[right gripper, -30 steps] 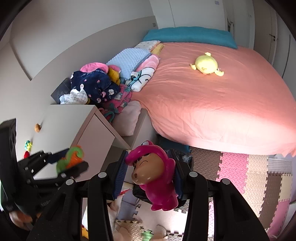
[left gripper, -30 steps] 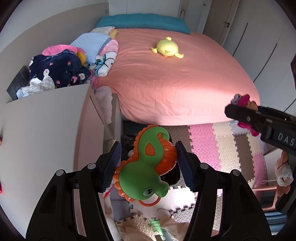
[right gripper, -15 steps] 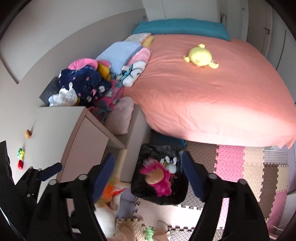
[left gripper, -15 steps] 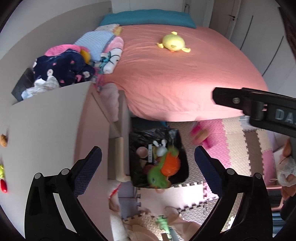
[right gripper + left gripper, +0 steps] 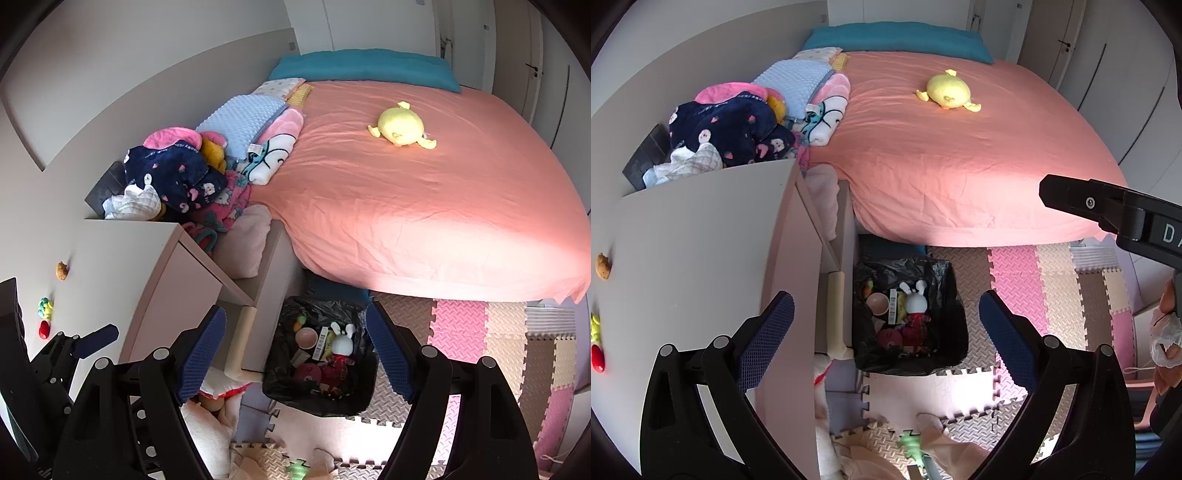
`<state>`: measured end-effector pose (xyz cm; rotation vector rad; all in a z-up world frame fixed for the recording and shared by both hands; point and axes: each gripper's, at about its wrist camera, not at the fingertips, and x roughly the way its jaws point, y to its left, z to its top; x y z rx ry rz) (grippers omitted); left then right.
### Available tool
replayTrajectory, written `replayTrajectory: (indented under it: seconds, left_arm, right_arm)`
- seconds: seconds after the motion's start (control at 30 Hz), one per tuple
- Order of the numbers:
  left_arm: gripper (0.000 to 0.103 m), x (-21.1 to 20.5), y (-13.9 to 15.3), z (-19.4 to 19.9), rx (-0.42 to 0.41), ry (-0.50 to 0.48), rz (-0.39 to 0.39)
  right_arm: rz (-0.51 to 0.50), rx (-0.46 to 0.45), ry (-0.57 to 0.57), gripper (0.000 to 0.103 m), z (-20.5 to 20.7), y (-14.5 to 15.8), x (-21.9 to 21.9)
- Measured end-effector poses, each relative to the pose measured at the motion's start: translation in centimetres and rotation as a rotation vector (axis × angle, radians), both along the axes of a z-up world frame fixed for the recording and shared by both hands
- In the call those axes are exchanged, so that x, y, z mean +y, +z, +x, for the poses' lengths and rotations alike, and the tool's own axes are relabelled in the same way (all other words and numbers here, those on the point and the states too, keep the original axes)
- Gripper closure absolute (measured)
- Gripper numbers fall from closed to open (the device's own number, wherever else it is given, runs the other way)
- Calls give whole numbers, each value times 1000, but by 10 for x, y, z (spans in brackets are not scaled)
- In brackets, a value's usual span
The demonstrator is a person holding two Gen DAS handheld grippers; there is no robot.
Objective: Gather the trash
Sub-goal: 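Move both tools back over the desk toward the heart and bear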
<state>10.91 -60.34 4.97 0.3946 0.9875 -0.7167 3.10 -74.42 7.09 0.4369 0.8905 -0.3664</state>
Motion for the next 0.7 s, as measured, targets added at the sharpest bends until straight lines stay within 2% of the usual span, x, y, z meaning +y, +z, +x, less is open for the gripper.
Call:
replayTrajectory:
  seconds: [0.4, 0.7]
  left_arm:
    - [6, 45, 0, 10, -10, 97, -3]
    - [6, 121, 1, 32, -16, 243, -8]
  right_arm:
    - [-3, -18, 104, 24, 34, 1, 47]
    - [-1, -31, 232, 24, 82, 0, 114]
